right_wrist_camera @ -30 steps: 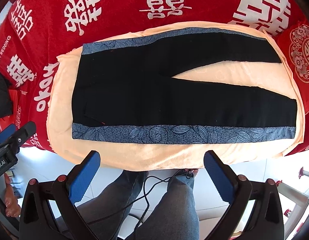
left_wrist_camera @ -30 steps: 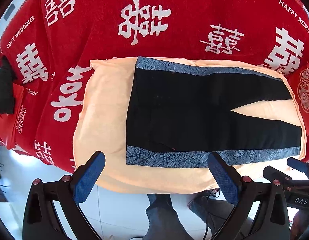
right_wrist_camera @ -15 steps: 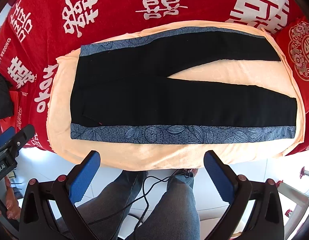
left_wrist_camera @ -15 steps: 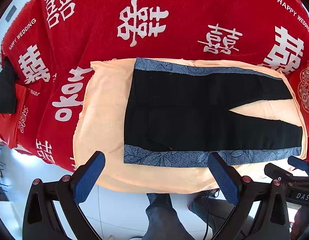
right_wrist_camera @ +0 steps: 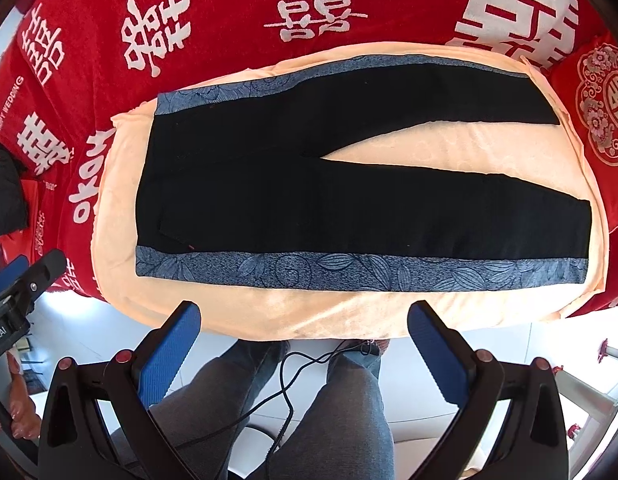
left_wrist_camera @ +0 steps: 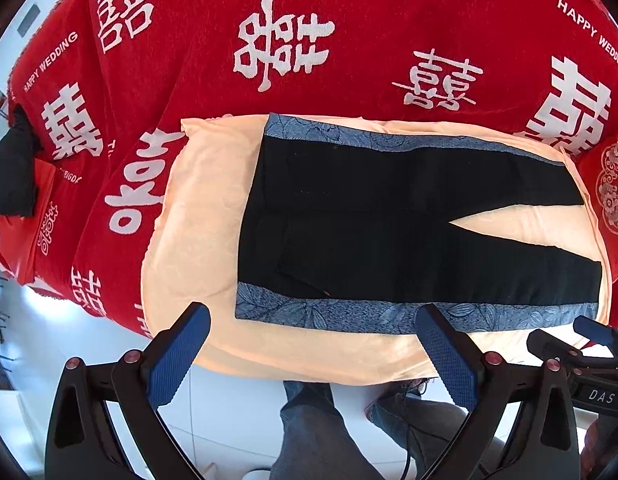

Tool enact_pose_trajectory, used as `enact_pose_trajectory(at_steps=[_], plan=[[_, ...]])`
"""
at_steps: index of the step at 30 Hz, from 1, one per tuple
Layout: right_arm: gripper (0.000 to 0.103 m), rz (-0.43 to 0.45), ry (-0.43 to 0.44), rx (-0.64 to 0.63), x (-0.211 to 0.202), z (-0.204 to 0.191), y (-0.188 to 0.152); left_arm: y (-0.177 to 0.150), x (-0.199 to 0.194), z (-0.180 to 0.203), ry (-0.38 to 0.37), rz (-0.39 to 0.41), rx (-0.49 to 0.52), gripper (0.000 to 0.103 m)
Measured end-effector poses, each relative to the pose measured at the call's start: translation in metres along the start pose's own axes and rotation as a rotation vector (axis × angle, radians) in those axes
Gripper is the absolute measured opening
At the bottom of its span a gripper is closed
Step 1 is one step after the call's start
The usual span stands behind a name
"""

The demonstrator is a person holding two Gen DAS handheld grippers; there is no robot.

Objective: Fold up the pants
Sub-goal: 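Move both grippers open toward the blue-trimmed edge of the black pants, then grasp the blue trim edge of the pants with both grippers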

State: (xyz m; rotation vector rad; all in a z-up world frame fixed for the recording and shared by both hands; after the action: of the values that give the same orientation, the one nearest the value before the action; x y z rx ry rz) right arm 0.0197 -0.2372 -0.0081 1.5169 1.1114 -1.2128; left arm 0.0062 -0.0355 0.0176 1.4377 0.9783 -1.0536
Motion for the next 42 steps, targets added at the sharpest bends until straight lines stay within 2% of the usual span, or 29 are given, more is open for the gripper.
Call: enact_pose_trajectory(at_steps=[11, 18, 23, 29, 35, 40, 42], plan=[[0.103, -0.042, 0.011, -0.052, -0.001, 0.037, -0.020, -0.042, 0.007, 0.028, 0.009, -0.078, -0.083, 0.103], [0.103, -0.055, 0.017, -0.026, 0.006, 0.045, -0.018, -0.042, 0.018, 0.029, 0.002, -0.099, -0.074, 0.103], [0.103, -0.046, -0.007, 0.000, 0.019, 0.040, -0.009, -0.032, 0.047, 0.018, -0.030, -0.117, -0.055, 0.103], [0.103, -0.056, -0.047, 0.014, 0.055, 0.027, -0.004, -0.028, 0.086, 0.007, -0.055, -0.131, -0.017, 0.103], [0.103, -0.061, -0.080, -0.014, 0.087, 0.016, -0.001, -0.032, 0.123, -0.007, -0.076, -0.152, -0.040, 0.103], [0.103, -0.063, -0.028, -0.009, 0.105, 0.009, -0.002, -0.035, 0.146, -0.019, -0.132, -0.134, -0.101, 0.103], [0.103, -0.044, 0.060, 0.022, 0.110, 0.008, 0.000, -0.035, 0.152, -0.022, -0.171, -0.115, -0.120, 0.103]])
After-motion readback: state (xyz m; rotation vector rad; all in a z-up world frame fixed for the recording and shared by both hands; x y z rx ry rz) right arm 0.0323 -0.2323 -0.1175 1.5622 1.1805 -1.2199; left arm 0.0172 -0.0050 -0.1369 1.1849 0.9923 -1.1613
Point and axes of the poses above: each gripper's, at about its wrist camera, not at the fingertips, and x roughly the way its jaws point, z to its right, y to its top, the point moved 4 cm from there along x, roughly the way its jaws point, and after that the axes turned 1 degree about -y, right-handed, at the moved point
